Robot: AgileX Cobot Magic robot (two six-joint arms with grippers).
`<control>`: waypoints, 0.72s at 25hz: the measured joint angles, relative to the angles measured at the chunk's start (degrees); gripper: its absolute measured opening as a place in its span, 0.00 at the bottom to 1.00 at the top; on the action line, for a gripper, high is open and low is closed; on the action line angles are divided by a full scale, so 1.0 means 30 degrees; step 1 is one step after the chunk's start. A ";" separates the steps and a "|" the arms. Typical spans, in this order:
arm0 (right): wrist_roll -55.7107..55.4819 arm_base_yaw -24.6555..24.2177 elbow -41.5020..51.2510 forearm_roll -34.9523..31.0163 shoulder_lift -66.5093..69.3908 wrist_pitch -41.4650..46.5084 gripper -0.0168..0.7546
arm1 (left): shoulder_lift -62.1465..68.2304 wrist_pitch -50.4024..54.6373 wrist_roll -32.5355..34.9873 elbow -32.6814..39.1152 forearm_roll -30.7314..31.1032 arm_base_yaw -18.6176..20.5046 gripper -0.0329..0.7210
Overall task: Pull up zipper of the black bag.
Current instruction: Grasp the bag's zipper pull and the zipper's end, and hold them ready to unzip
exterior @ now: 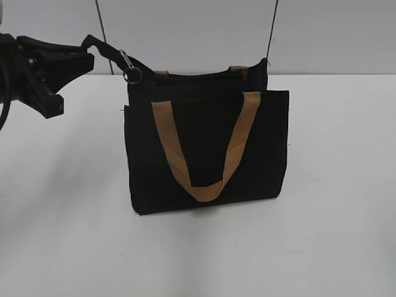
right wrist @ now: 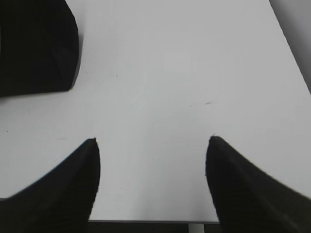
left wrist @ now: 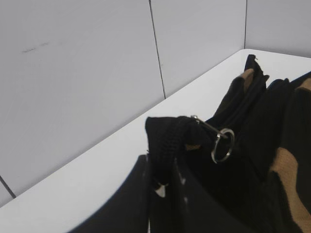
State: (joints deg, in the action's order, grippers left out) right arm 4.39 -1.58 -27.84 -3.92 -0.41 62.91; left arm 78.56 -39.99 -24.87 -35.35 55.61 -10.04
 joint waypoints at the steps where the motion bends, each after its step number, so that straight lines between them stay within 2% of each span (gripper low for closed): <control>1: 0.0000 0.0000 0.0000 0.0000 0.0000 0.0000 0.71 | 0.0000 0.0040 0.0000 0.0000 0.0000 0.0000 0.13; 11: 0.0066 0.0000 -0.0018 -0.0302 0.0000 -0.0107 0.71 | 0.0000 0.0252 -0.0019 0.0000 0.0016 0.0000 0.08; 18: 0.4394 0.0000 -0.1816 -0.3837 0.3769 -0.0542 0.71 | 0.0000 0.0252 -0.0019 0.0000 0.0016 0.0000 0.08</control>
State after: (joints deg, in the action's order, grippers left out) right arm 17.58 -1.58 -33.29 -15.43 10.90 61.29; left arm 78.56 -39.23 -24.93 -35.35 55.65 -10.04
